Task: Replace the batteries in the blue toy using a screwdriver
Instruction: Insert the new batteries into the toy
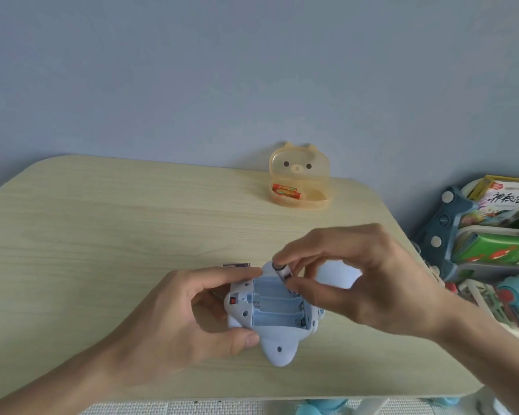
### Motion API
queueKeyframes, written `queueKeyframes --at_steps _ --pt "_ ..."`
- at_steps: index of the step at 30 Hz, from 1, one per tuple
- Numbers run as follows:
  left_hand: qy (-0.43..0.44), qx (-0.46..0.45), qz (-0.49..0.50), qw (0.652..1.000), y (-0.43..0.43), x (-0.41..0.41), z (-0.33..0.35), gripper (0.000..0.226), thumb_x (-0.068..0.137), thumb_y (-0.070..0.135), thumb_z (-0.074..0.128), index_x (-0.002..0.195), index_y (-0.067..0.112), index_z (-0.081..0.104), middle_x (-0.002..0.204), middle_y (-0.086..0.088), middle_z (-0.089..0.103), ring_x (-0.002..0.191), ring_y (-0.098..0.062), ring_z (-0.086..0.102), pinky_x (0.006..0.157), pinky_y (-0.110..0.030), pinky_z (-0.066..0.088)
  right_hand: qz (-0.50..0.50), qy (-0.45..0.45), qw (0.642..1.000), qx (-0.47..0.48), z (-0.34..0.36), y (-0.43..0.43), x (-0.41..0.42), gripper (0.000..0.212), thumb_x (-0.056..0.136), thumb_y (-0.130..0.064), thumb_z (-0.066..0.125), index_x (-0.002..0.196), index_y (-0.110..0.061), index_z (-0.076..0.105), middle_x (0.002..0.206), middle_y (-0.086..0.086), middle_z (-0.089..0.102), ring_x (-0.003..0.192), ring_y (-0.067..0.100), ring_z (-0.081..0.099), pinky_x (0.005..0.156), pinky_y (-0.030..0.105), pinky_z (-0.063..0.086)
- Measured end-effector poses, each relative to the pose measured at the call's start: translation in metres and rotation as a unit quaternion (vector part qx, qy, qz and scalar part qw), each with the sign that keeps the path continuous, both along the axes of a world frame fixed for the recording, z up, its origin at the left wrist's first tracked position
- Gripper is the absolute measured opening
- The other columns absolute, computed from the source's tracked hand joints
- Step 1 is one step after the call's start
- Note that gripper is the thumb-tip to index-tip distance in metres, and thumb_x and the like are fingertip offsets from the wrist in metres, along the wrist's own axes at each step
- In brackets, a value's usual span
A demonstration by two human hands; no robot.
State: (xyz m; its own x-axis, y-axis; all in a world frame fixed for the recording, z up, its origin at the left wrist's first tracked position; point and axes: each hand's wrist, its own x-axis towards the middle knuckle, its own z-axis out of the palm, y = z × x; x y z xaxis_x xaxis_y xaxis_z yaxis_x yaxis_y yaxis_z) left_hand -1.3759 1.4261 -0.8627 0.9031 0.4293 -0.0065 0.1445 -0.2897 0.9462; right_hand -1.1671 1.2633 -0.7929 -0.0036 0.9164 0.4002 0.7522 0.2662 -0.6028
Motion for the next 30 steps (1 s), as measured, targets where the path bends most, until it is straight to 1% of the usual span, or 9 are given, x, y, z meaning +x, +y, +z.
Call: queueKeyframes --at_steps 3,7,11,14,17,19,23,28,30 --pt "0.002 0.014 -0.007 1.000 -0.001 -0.001 0.001 0.063 0.073 0.019 0.095 0.127 0.045 0.074 0.121 0.004 0.082 0.111 -0.020 0.078 0.102 -0.039 0.059 -0.013 -0.050 0.998 0.026 -0.015 0.001 -0.004 0.024 0.089 -0.005 0.083 0.111 -0.014 0.080 0.100 -0.009 0.080 0.084 -0.002 0.072 0.077 0.019 0.058" --pt "0.008 0.019 0.000 1.000 0.000 -0.001 0.001 0.062 0.073 0.028 0.093 0.131 0.040 0.073 0.121 0.000 0.082 0.111 -0.021 0.077 0.106 -0.049 0.057 -0.009 -0.113 0.993 0.038 -0.020 0.008 -0.005 0.025 0.092 -0.011 0.081 0.116 -0.014 0.080 0.105 -0.006 0.080 0.091 0.011 0.074 0.080 0.030 0.058" --pt "0.001 0.017 -0.004 1.000 -0.002 0.000 0.003 0.060 0.075 0.026 0.092 0.130 0.041 0.073 0.124 0.000 0.081 0.113 -0.026 0.076 0.106 -0.054 0.057 -0.001 -0.161 0.986 0.036 -0.024 0.012 -0.001 0.022 0.094 -0.013 0.079 0.116 -0.013 0.080 0.104 -0.003 0.079 0.092 0.020 0.071 0.079 0.036 0.057" --pt "0.002 0.014 -0.006 1.000 -0.002 0.000 0.003 0.061 0.077 0.020 0.092 0.130 0.042 0.073 0.123 -0.002 0.081 0.114 -0.027 0.076 0.106 -0.056 0.056 -0.004 -0.174 0.984 0.032 -0.030 0.012 0.002 0.019 0.098 -0.020 0.074 0.116 -0.017 0.080 0.107 -0.002 0.077 0.093 0.020 0.068 0.074 0.037 0.057" --pt "-0.001 0.012 -0.004 1.000 -0.003 0.001 0.003 0.061 0.075 0.024 0.093 0.128 0.046 0.073 0.124 0.000 0.081 0.116 -0.026 0.076 0.107 -0.056 0.055 -0.015 -0.170 0.985 0.021 -0.034 0.009 0.001 0.021 0.099 -0.025 0.070 0.116 -0.021 0.081 0.109 0.000 0.072 0.092 0.012 0.065 0.070 0.034 0.056" --pt "-0.005 0.010 -0.003 1.000 -0.003 0.001 0.002 0.059 0.073 0.027 0.092 0.126 0.048 0.074 0.123 0.001 0.081 0.116 -0.026 0.076 0.107 -0.054 0.056 -0.018 -0.173 0.985 0.008 -0.032 0.009 0.002 0.021 0.097 -0.022 0.075 0.117 -0.021 0.080 0.109 0.000 0.072 0.090 0.006 0.062 0.072 0.031 0.056" --pt "-0.009 0.003 0.006 1.000 -0.001 0.000 -0.001 0.060 0.070 0.035 0.093 0.125 0.046 0.075 0.119 -0.002 0.082 0.111 -0.026 0.078 0.105 -0.052 0.057 -0.017 -0.182 0.983 -0.007 -0.029 0.009 0.003 0.021 0.097 -0.020 0.075 0.118 -0.019 0.080 0.110 0.001 0.074 0.088 0.015 0.070 0.070 0.035 0.057" --pt "-0.010 0.012 0.008 1.000 0.000 -0.001 -0.002 0.060 0.069 0.037 0.093 0.126 0.046 0.075 0.118 0.005 0.083 0.110 -0.019 0.079 0.103 -0.042 0.058 -0.038 -0.206 0.978 -0.026 -0.027 0.011 -0.007 0.013 0.095 -0.021 0.070 0.098 -0.017 0.082 0.108 0.000 0.074 0.083 0.019 0.069 0.064 0.039 0.057" --pt "-0.015 0.024 0.005 1.000 -0.001 -0.002 -0.001 0.059 0.071 0.031 0.093 0.124 0.047 0.075 0.118 0.009 0.084 0.111 -0.017 0.079 0.102 -0.034 0.059 -0.026 -0.233 0.972 -0.032 -0.026 0.010 -0.008 0.019 0.099 -0.023 0.063 0.096 -0.017 0.080 0.110 0.000 0.072 0.087 0.019 0.067 0.064 0.038 0.056"
